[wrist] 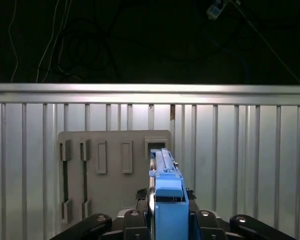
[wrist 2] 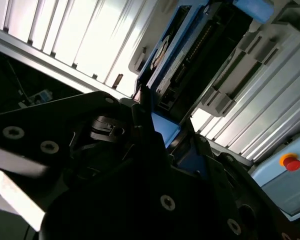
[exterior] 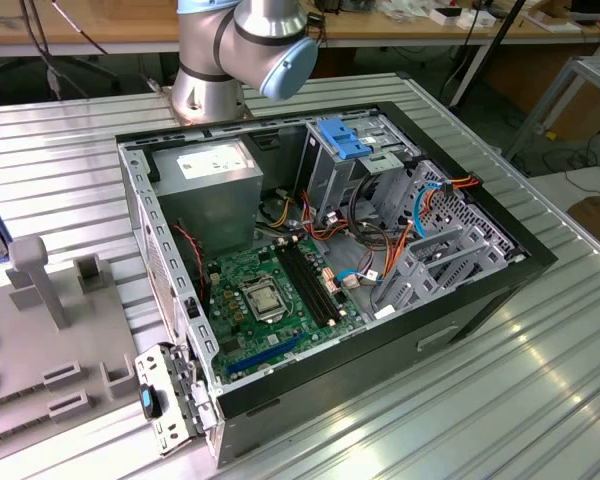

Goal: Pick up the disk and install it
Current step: 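Pick up the disk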

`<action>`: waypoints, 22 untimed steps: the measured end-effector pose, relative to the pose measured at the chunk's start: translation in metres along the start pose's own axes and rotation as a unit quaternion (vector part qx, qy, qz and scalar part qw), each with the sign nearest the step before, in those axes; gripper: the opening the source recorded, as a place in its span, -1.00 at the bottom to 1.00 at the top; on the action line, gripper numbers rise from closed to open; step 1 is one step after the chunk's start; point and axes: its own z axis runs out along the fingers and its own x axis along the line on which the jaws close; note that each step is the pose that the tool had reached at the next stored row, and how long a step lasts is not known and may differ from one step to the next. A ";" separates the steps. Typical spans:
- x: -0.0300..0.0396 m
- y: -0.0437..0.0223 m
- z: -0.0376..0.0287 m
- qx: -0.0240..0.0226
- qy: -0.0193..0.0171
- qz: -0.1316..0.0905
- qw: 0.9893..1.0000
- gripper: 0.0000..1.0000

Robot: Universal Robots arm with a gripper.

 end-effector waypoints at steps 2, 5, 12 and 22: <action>0.0001 -0.0002 -0.0107 0.000 0.000 0.000 1.000 -0.25; 0.0002 -0.0003 -0.0208 0.000 0.000 0.000 1.000 -0.25; 0.0004 -0.0008 -0.0497 0.000 0.000 0.000 1.000 -0.25; 0.0008 -0.0015 -0.0905 0.000 0.000 0.000 1.000 -0.25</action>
